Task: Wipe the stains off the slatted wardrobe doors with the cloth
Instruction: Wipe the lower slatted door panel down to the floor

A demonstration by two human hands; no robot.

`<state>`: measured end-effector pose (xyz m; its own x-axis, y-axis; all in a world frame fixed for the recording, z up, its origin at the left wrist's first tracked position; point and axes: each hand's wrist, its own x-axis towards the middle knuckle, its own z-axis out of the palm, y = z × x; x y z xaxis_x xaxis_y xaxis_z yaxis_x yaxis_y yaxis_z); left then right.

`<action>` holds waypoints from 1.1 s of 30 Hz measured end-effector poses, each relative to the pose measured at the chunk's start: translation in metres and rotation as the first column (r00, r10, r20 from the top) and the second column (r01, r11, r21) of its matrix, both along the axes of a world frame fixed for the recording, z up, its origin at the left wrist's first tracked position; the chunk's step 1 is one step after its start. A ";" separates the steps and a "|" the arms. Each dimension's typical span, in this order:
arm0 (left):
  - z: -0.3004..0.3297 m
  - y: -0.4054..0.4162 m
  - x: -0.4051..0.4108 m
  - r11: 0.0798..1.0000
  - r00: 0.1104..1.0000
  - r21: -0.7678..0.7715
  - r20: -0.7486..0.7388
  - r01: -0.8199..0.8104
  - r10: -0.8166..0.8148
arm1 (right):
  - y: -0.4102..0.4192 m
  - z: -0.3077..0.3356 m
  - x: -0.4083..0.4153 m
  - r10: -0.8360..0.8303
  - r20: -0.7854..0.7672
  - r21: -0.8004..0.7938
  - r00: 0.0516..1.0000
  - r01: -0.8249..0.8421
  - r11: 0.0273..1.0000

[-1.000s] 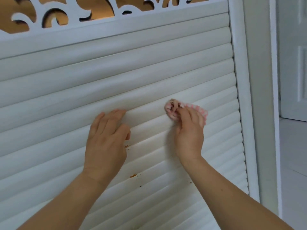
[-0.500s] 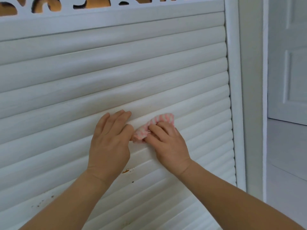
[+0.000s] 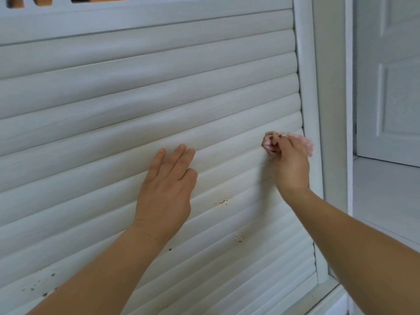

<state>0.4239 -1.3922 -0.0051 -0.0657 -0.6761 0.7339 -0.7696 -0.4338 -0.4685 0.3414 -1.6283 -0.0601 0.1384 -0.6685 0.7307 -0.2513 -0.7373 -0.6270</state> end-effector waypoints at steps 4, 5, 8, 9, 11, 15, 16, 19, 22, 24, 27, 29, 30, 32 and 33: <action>-0.001 -0.005 -0.001 0.999 1.000 0.033 0.020 0.000 -0.001 | 0.038 -0.010 0.012 0.118 0.038 -0.180 0.992 -0.110 0.978; -0.001 -0.007 -0.002 0.999 1.000 0.042 0.021 -0.001 0.000 | 0.049 -0.015 0.013 0.158 0.000 -0.257 0.987 -0.153 0.954; -0.002 -0.018 -0.007 0.998 1.000 0.065 0.025 0.016 -0.018 | 0.055 -0.016 0.010 0.187 -0.153 -0.414 0.970 -0.235 0.879; -0.003 -0.022 -0.010 0.997 0.999 0.069 0.027 0.022 -0.024 | 0.049 -0.013 0.007 0.177 -0.195 -0.444 0.965 -0.248 0.861; -0.005 -0.030 -0.013 0.996 0.999 0.078 0.018 0.039 -0.040 | 0.028 -0.013 -0.001 0.133 -0.242 -0.447 0.961 -0.232 0.864; -0.008 -0.037 -0.013 0.996 1.000 0.088 0.014 0.020 -0.022 | -0.017 -0.012 -0.020 0.017 -0.178 -0.182 0.984 -0.050 0.982; -0.008 -0.037 -0.012 0.996 1.000 0.088 0.011 0.017 -0.018 | -0.024 -0.011 -0.021 0.012 -0.159 -0.075 0.987 -0.024 0.997; -0.010 -0.038 -0.009 0.996 1.000 0.086 0.010 0.009 -0.010 | -0.021 -0.006 -0.013 0.002 -0.077 0.062 0.997 0.003 0.998; -0.011 -0.041 -0.008 0.997 1.000 0.073 0.016 0.012 -0.013 | 0.017 -0.012 0.002 0.047 -0.036 -0.073 0.998 -0.050 0.996; -0.012 -0.043 -0.008 0.998 0.999 0.049 0.021 0.025 -0.026 | 0.048 -0.021 0.011 0.078 -0.040 -0.270 0.996 -0.086 0.959; -0.011 -0.045 -0.008 0.999 0.998 0.013 0.044 0.040 -0.040 | 0.067 -0.021 0.021 0.122 -0.055 -0.445 0.991 -0.134 0.886; -0.012 -0.044 -0.007 0.999 0.997 0.023 0.067 0.034 -0.036 | 0.057 -0.019 0.021 0.143 -0.063 -0.497 0.988 -0.155 0.854; -0.012 -0.043 -0.007 0.999 0.997 0.031 0.077 0.028 -0.031 | 0.047 -0.019 0.019 0.140 -0.063 -0.505 0.988 -0.152 0.849; -0.012 -0.043 -0.005 0.999 0.996 0.039 0.088 0.023 -0.026 | 0.023 -0.019 0.010 0.123 -0.056 -0.447 0.991 -0.135 0.884; -0.013 -0.043 -0.004 0.999 0.996 0.036 0.089 0.025 -0.028 | 0.011 -0.017 0.005 0.112 -0.039 -0.383 0.993 -0.119 0.916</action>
<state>0.4197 -1.4349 -0.0180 -0.1483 -0.6982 0.7004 -0.7352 -0.3959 -0.5503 0.3459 -1.6178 -0.0774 0.2118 -0.3154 0.9250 -0.1578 -0.9451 -0.2862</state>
